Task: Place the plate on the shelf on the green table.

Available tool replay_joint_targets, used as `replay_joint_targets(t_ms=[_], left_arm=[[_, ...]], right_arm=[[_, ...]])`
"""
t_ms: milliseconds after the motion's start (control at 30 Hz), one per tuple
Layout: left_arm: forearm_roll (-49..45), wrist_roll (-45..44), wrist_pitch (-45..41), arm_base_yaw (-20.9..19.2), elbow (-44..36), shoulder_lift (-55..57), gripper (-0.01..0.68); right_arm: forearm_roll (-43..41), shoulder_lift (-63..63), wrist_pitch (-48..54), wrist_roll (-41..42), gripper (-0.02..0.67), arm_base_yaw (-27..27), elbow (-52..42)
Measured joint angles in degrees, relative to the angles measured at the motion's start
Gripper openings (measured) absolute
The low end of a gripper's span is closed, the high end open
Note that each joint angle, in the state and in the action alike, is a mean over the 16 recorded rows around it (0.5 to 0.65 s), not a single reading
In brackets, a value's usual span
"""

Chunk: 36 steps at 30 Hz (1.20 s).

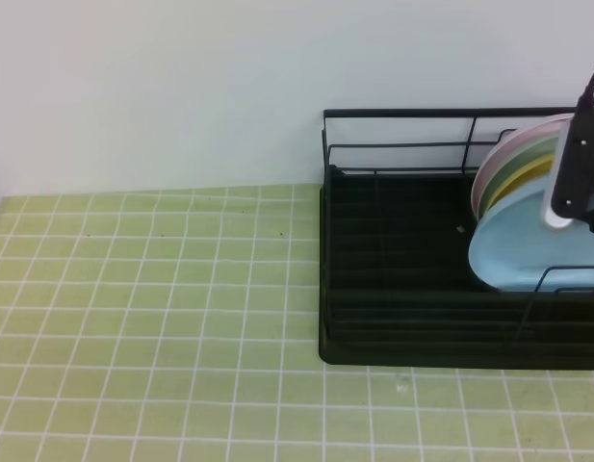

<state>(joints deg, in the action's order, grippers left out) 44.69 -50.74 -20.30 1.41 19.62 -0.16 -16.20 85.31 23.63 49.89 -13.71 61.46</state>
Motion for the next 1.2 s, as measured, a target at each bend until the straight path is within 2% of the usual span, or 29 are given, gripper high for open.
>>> replay_joint_targets(t_ms=[233,433,733,967,1200], left_arm=[[-4.11,3.93,-1.05,0.0,-0.56,0.0,-0.002],[-17.8,18.58,-0.41,0.0,-3.58,0.0,-0.002],[-37.47,40.63,5.42,0.0,-13.54,-0.01,-0.002],[-40.48,43.15,5.95,0.0,-18.88,-0.07,-0.002],[-40.6,42.79,2.94,0.0,-19.58,-0.13,-0.002]], right_arm=[[-2.27,0.0,2.4,-3.85,0.371,0.0,0.0],[-4.3,0.0,2.36,-8.18,0.372,0.0,0.0],[-4.58,-0.02,1.02,-12.11,0.385,-0.01,0.0],[-3.98,-0.64,1.36,-14.26,0.407,-0.06,0.0],[-3.77,-2.7,3.16,-16.36,0.421,-0.1,0.0]])
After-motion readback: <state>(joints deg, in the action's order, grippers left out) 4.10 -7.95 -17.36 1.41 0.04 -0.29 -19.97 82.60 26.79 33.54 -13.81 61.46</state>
